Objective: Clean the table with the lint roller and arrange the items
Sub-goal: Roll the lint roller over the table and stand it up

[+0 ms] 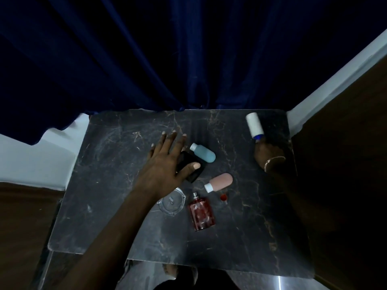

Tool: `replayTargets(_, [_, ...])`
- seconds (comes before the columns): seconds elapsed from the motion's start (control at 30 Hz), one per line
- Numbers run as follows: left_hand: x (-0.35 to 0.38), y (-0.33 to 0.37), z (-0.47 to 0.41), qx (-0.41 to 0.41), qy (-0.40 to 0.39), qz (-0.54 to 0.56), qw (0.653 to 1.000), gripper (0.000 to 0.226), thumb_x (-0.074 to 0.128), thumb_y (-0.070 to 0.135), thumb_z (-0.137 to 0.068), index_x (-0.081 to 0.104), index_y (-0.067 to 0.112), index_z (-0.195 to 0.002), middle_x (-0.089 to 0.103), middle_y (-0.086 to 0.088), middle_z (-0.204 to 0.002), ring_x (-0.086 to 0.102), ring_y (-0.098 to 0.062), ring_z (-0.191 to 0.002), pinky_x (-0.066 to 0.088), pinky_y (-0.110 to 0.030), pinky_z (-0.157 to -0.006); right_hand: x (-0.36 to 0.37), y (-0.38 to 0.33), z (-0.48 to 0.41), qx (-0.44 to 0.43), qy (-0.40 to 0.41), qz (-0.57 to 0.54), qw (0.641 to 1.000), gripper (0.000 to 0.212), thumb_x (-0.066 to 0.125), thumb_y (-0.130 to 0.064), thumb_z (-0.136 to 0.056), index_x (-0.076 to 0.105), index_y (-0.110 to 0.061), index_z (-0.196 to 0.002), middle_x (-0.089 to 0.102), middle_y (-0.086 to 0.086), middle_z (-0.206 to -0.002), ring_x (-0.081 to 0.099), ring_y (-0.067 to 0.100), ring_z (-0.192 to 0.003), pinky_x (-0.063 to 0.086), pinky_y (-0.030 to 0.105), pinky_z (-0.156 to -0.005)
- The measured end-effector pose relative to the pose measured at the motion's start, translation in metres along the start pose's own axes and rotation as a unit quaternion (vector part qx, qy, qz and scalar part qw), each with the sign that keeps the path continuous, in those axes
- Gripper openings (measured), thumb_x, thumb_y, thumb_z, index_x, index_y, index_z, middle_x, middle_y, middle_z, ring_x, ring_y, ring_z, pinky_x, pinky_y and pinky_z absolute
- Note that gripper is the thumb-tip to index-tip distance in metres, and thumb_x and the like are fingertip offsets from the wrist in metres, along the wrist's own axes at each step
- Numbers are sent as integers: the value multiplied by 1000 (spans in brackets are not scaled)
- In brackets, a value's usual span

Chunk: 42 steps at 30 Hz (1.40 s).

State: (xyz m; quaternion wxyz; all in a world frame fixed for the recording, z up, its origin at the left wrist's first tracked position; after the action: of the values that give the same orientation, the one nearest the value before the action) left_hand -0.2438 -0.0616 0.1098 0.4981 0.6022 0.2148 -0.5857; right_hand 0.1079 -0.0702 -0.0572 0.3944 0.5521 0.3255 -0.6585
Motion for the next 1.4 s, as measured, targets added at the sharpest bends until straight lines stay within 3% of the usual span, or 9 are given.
replayTargets(0.17, [-3, 6, -6, -8, 24, -24, 999, 92, 30, 81, -94, 6, 29, -165, -1, 0, -175, -10, -20, -160, 6, -51, -128, 2, -77, 27, -152, -16, 86, 985, 38, 40, -32, -98, 45, -9, -127, 73, 12, -78, 72, 34, -68, 49, 37, -59])
replayTargets(0.33, [0, 14, -10, -5, 21, -68, 997, 93, 21, 86, -91, -2, 33, -164, -7, -1, -174, -15, -23, -160, 3, -54, -129, 18, -94, 41, -203, -19, 124, 971, 33, 46, -36, -94, 56, -12, -114, 69, 9, -58, 68, 30, -50, 52, 34, -50])
replayTargets(0.5, [4, 19, -14, 0, 19, -81, 997, 94, 16, 89, -90, -4, 34, -164, -11, 0, -174, -19, -23, -159, 4, -58, -129, 3, -57, 12, -111, 14, 67, 991, 31, 43, -31, -98, 54, -7, -114, 70, 14, -64, 68, 36, -56, 51, 38, -54])
replayTargets(0.63, [5, 24, -15, 8, 22, -80, 997, 95, 14, 89, -89, -5, 33, -164, -12, 0, -174, -20, -23, -159, 1, -58, -129, 0, 5, -16, -3, 26, 6, 1000, 36, 40, -32, -100, 52, -3, -118, 71, 21, -83, 69, 42, -75, 52, 47, -68])
replayTargets(0.83, [14, 33, -18, 10, 6, -83, 997, 93, 16, 87, -90, -7, 34, -164, -16, -2, -173, -21, -24, -158, 1, -59, -129, 18, 70, -49, 28, -19, -43, 998, 45, 39, -24, -100, 42, 4, -134, 59, 29, -120, 60, 46, -105, 49, 51, -90])
replayTargets(1.03, [17, 45, -23, 17, 12, -75, 997, 93, 17, 87, -90, -4, 34, -164, -12, -2, -173, -16, -26, -160, 1, -59, -129, 2, 26, -30, 11, 41, 40, 998, 39, 37, -30, -100, 52, 1, -118, 70, 23, -88, 68, 40, -77, 54, 46, -71])
replayTargets(1.17, [13, 50, -26, 21, 18, -74, 997, 91, 22, 85, -92, -1, 34, -164, -9, -2, -174, -14, -26, -160, -1, -57, -128, 11, -42, -6, -129, -19, 91, 987, 39, 38, -33, -99, 43, -8, -128, 73, 15, -83, 71, 35, -71, 40, 34, -60])
replayTargets(1.3, [12, 51, -25, 20, 26, -81, 996, 91, 24, 85, -93, -1, 34, -164, -8, -2, -174, -13, -26, -160, 0, -57, -128, 27, -84, 27, -234, -41, 154, 959, 39, 61, -31, -85, 55, -8, -115, 68, 9, -57, 65, 28, -46, 50, 31, -52])
replayTargets(1.4, [14, 51, -24, 22, 26, -83, 996, 90, 26, 84, -94, -1, 34, -164, -7, -3, -174, -12, -26, -160, 2, -58, -128, 19, -93, 32, -257, -25, 163, 952, 26, 54, -32, -91, 58, -11, -106, 68, 8, -54, 65, 27, -45, 50, 31, -51])
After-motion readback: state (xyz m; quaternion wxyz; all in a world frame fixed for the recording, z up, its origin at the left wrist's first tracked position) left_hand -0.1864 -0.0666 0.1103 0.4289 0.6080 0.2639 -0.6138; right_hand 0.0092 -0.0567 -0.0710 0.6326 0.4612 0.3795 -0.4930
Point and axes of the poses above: each hand's wrist, its own z-axis away from the middle knuckle, its own x-axis out of the palm, y = z × x, the point moved 9 cm from there along -z, towards the middle knuckle
